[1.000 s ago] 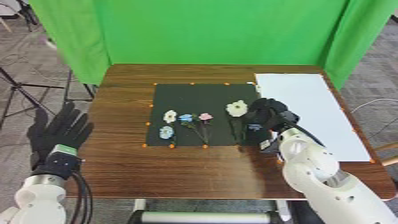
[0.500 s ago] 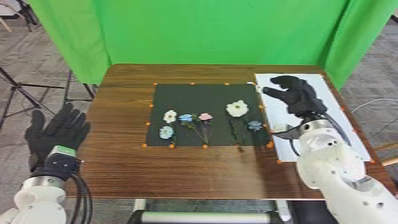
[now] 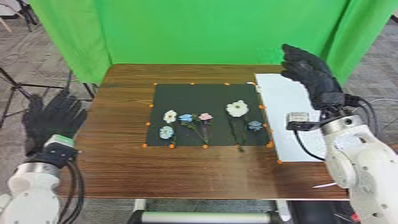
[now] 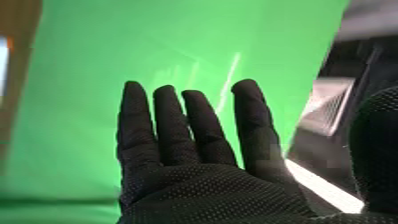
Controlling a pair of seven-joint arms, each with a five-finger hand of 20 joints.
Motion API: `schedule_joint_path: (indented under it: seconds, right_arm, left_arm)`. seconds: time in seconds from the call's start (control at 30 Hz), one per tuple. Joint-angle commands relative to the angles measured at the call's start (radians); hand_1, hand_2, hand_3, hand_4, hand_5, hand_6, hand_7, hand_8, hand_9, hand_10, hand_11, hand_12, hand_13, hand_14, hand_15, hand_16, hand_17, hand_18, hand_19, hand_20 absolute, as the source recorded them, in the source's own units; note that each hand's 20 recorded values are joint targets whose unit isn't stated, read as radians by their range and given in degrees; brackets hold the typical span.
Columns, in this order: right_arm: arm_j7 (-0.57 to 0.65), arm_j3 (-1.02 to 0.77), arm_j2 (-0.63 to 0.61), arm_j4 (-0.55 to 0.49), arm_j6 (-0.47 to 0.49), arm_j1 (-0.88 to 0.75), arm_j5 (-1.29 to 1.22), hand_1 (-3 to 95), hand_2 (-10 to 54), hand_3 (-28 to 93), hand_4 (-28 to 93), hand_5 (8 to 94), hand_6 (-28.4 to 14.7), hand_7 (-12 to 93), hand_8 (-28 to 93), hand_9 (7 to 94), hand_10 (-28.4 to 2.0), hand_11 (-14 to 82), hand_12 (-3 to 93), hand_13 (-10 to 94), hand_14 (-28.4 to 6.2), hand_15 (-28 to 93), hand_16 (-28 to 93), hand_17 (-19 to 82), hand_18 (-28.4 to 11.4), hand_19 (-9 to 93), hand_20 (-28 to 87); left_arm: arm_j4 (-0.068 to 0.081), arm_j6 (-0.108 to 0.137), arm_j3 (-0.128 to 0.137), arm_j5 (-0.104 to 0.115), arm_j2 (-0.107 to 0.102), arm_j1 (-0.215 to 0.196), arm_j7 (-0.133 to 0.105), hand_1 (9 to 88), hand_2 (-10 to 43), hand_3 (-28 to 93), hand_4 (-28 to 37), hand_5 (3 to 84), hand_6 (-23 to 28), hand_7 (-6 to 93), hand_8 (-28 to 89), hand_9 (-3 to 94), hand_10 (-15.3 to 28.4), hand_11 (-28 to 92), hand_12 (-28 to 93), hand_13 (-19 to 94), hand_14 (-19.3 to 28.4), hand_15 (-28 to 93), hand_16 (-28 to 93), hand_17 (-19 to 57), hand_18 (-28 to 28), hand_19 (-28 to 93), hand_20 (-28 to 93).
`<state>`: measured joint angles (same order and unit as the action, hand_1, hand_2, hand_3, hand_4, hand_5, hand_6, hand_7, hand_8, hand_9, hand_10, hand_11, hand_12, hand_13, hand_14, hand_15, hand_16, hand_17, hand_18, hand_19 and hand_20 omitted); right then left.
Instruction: Arrange flowers
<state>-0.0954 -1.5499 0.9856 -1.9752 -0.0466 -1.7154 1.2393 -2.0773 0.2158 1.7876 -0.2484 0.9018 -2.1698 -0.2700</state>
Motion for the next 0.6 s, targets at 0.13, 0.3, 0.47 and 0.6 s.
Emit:
schedule_joint_path:
  seconds: [0.13, 0.3, 0.47, 0.6]
  right_arm:
    - [-0.013, -0.029, 0.033, -0.020, -0.005, -0.025, -0.368, 6.8, 5.3, 81, -25, 32.8, -4.0, 12, -10, 30.2, -18.0, 2.6, 11.5, 22, -15.7, 13, 12, 13, -17.1, 25, 18]
    - [-0.002, -0.035, 0.040, -0.024, -0.001, -0.031, -0.368, 7.1, 5.0, 81, -25, 32.7, -4.0, 12, -10, 30.1, -18.1, 2.5, 11.6, 22, -15.8, 13, 12, 13, -17.2, 24, 19]
    - [-0.001, -0.043, 0.035, -0.037, 0.008, -0.039, -0.366, 7.3, 4.7, 81, -25, 32.9, -4.1, 12, -10, 30.0, -18.2, 2.4, 11.8, 22, -16.0, 13, 13, 12, -17.4, 25, 19]
    - [0.007, -0.049, 0.038, -0.042, 0.012, -0.043, -0.365, 7.6, 4.5, 81, -25, 32.8, -4.2, 12, -10, 30.1, -18.2, 2.4, 11.8, 22, -16.1, 13, 13, 12, -17.6, 25, 19]
  left_arm:
    - [-0.009, -0.020, 0.018, -0.016, -0.017, 0.014, 0.003, 23.1, 12.4, 65, -28.3, 28.3, 5.0, 10.1, -9, 18.2, 11.5, 14, 6, 8, 7.7, 18, -10, -4.5, 6.9, 19, 7]
    - [-0.012, -0.019, 0.022, -0.017, -0.014, 0.010, 0.002, 23.3, 12.3, 65, -28.3, 28.3, 5.1, 9.8, -9, 18.0, 11.4, 13, 6, 8, 7.8, 18, -9, -4.7, 7.0, 19, 7]
    - [-0.012, -0.022, 0.023, -0.016, -0.015, 0.011, -0.003, 23.3, 12.2, 65, -28.3, 28.3, 5.0, 9.8, -9, 17.9, 11.4, 13, 6, 8, 7.9, 17, -9, -4.7, 7.1, 19, 8]
    - [-0.011, -0.024, 0.023, -0.018, -0.015, 0.014, 0.002, 23.4, 12.1, 65, -28.3, 28.3, 5.1, 9.7, -9, 17.9, 11.4, 13, 7, 8, 8.0, 17, -9, -4.7, 7.1, 19, 8]
